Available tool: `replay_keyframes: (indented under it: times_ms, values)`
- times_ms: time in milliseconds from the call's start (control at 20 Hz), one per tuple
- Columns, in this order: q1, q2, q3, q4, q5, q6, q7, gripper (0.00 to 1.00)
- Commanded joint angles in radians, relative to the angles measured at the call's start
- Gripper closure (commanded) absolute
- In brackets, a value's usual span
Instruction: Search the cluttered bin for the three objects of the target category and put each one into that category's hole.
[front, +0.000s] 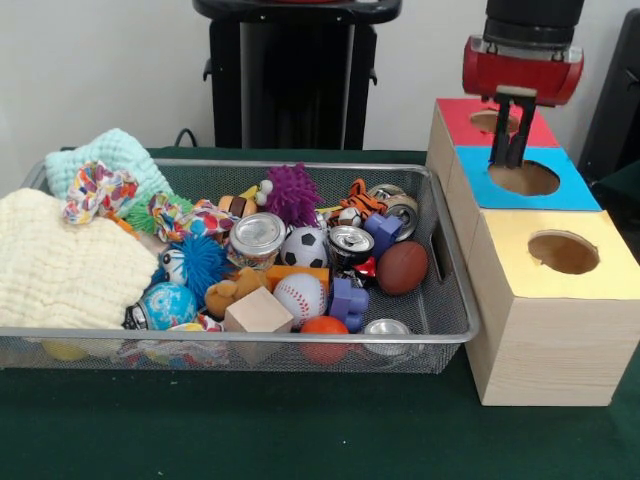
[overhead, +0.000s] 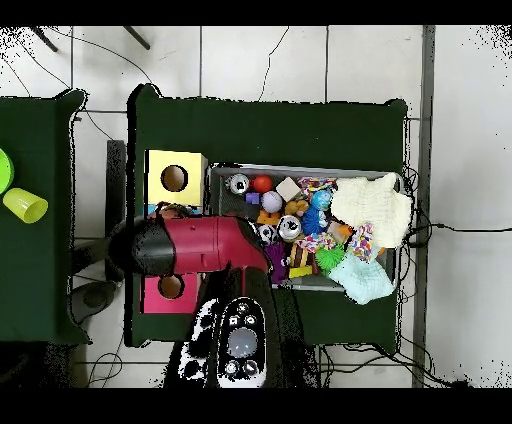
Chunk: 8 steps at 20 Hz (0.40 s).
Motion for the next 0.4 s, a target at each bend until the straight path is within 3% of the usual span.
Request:
replay_keyframes:
  times_ms: [50, 200, 400]
  values:
    - [-0.075, -0.196, 0.058, -0.061, 0.050, 0.429, -0.028, 1.00]
    - [-0.075, -0.237, 0.055, -0.100, 0.048, 0.514, -0.021, 1.00]
    - [-0.106, -0.244, 0.088, -0.086, 0.050, 0.492, -0.070, 1.00]
